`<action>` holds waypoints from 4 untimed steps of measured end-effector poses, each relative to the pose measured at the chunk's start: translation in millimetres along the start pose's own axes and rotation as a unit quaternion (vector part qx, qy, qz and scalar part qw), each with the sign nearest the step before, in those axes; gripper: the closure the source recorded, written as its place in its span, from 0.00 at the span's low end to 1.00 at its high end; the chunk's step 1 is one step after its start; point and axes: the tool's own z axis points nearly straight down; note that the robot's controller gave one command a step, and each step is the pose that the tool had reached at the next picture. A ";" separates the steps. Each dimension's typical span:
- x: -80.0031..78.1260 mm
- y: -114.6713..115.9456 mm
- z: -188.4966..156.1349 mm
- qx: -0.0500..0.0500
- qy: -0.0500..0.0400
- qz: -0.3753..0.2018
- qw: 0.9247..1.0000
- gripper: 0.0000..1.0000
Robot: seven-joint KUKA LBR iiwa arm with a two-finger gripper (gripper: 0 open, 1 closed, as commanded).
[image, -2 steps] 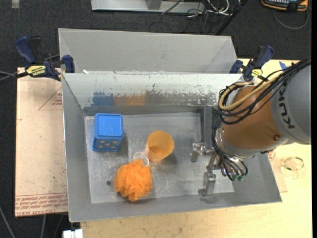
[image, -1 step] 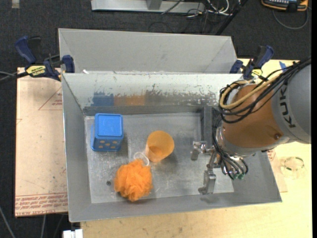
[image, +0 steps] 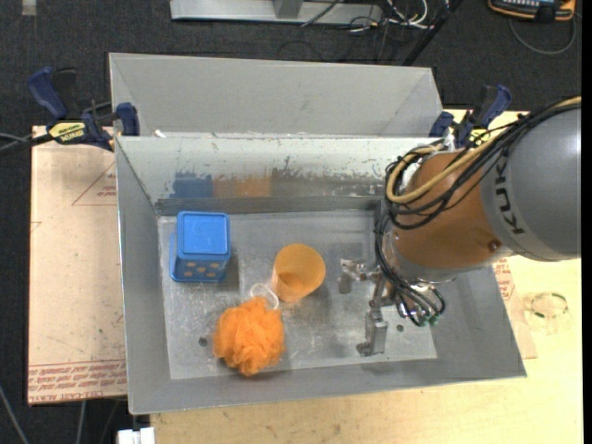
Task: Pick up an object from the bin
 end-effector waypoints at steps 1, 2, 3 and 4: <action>-6.8 41.2 30.0 -0.002 0.000 -0.124 0.992 0.00; -39.4 65.9 7.1 -0.002 0.005 -0.152 0.988 0.00; -50.0 64.3 -21.7 -0.002 -0.004 -0.149 0.989 0.00; -28.5 61.6 -33.5 -0.003 0.001 -0.141 0.990 0.00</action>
Offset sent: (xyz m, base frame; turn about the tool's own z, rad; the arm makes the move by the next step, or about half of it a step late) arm 0.0578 0.0812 0.0188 -0.3160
